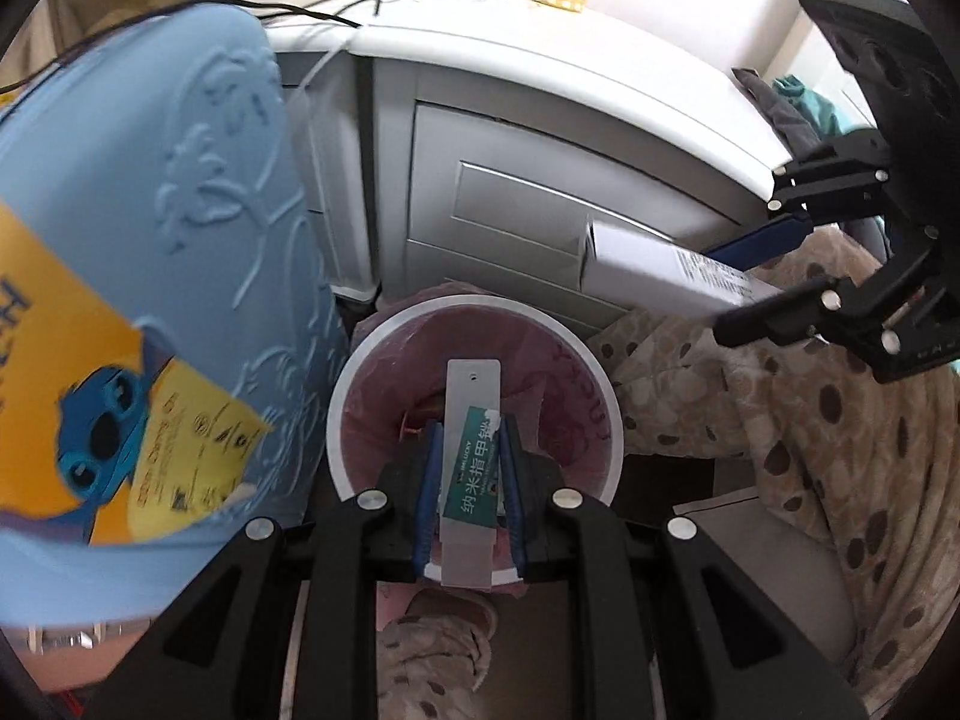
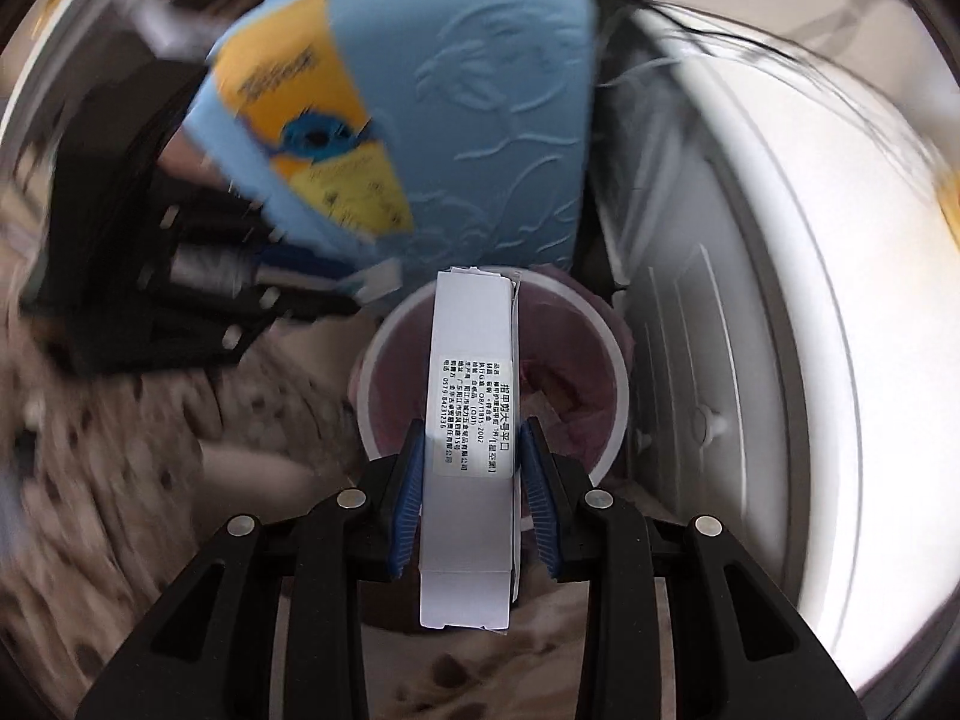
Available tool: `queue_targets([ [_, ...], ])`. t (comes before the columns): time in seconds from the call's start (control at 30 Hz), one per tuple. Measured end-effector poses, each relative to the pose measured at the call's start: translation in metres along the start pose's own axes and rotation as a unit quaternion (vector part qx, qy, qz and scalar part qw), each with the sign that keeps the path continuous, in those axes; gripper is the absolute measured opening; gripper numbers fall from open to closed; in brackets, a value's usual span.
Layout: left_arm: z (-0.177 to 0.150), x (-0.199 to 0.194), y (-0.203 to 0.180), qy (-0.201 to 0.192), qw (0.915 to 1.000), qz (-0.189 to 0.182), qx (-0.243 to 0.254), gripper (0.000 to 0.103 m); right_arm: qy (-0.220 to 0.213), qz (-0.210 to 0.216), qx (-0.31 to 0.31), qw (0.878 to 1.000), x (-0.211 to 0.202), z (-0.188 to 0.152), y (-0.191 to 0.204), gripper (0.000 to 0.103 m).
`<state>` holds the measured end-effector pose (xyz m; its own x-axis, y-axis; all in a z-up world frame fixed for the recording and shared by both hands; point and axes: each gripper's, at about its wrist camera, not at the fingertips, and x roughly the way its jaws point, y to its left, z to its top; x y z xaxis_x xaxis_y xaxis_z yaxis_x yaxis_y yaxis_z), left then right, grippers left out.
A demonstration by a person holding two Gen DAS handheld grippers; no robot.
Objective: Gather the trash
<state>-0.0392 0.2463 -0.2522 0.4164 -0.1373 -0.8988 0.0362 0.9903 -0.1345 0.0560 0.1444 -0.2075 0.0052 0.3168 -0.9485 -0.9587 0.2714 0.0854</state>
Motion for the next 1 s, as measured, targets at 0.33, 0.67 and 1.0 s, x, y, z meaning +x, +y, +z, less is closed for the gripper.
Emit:
queue_targets([
  [0.33, 0.006, 0.036, 0.006, 0.032, 0.9981, -0.046, 0.025, 0.033, 0.037, -0.026, -0.133, 0.99, 0.027, 0.01, 0.009, 0.048],
  [0.67, 0.005, 0.031, -0.014, 0.029, 0.9988, -0.018, 0.034, 0.098, -0.004, -0.061, -0.116, 0.991, -0.008, -0.009, 0.007, 0.095],
  [1.0, -0.004, -0.014, -0.039, 0.007, 0.9996, 0.028, -0.002, 0.098, -0.073, -0.072, -0.034, 0.994, -0.065, -0.052, 0.028, 0.096],
])
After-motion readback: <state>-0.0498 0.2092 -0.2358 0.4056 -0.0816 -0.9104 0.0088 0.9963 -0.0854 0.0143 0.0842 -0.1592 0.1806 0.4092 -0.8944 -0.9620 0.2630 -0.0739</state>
